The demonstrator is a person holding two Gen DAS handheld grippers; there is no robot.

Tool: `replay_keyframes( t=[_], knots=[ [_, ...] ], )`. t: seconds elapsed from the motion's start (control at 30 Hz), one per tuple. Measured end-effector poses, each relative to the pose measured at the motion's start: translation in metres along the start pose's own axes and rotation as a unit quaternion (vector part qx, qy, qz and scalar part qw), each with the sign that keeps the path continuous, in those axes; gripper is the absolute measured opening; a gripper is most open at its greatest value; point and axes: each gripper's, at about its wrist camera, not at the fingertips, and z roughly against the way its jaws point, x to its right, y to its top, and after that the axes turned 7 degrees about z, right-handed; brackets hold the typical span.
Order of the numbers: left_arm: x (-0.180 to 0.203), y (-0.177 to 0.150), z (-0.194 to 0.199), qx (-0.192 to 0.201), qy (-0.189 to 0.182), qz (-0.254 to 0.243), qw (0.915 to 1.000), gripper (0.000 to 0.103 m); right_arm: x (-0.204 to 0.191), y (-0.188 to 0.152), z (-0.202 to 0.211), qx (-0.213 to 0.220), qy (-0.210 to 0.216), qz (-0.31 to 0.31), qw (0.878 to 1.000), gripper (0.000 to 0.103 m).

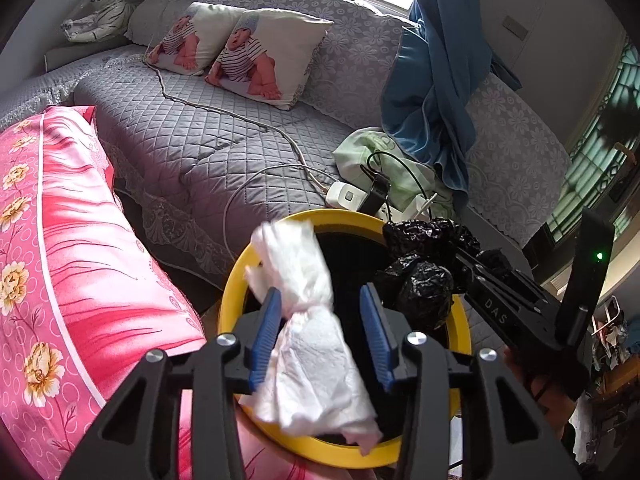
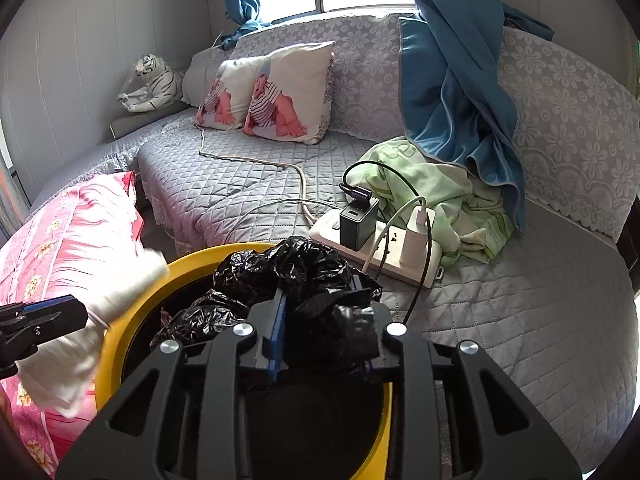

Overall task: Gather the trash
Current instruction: 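Open right gripper over the bin while left gripper releases the tissue roll, then move both grippers back to the trash on the bed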

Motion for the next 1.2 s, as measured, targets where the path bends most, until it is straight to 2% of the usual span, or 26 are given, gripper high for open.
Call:
replay_keyframes(
  t=[0.07,0.17,0.23,0.33,0.57,0.7,0.87,1.0,1.2],
  knots=[
    [-0.003,0.001,0.003,0.007,0.0,0.009,0.9999,0.057,0.002,0.0,0.0,0.0,0.0,-0.004,1.0,0.036],
    [-0.006,0.003,0.009,0.017,0.0,0.015,0.9997,0.058,0.005,0.0,0.001,0.002,-0.004,-0.011,1.0,0.038],
    [-0.01,0.005,0.013,0.022,0.002,0.021,0.9995,0.059,0.007,0.001,0.004,0.002,-0.006,-0.013,1.0,0.044],
    [-0.018,0.007,0.021,0.036,0.009,0.032,0.9988,0.07,0.011,0.003,0.008,0.009,-0.007,-0.02,1.0,0.05],
    [-0.041,0.011,0.056,0.075,0.027,0.049,0.9956,0.072,0.008,0.009,0.022,0.024,-0.006,-0.02,0.999,0.051],
    [-0.057,0.01,0.089,0.105,0.044,0.057,0.9918,0.072,-0.002,0.014,0.032,0.037,0.01,-0.01,0.999,0.051],
    [-0.085,0.007,0.139,0.144,0.071,0.069,0.9846,0.072,-0.028,0.022,0.051,0.061,0.037,0.013,0.997,0.051],
    [-0.118,-0.002,0.183,0.167,0.107,0.086,0.9764,0.074,-0.058,0.028,0.067,0.081,0.066,0.039,0.994,0.051],
    [-0.178,-0.026,0.248,0.195,0.182,0.12,0.9561,0.074,-0.116,0.033,0.089,0.105,0.125,0.088,0.983,0.051]
  ],
)
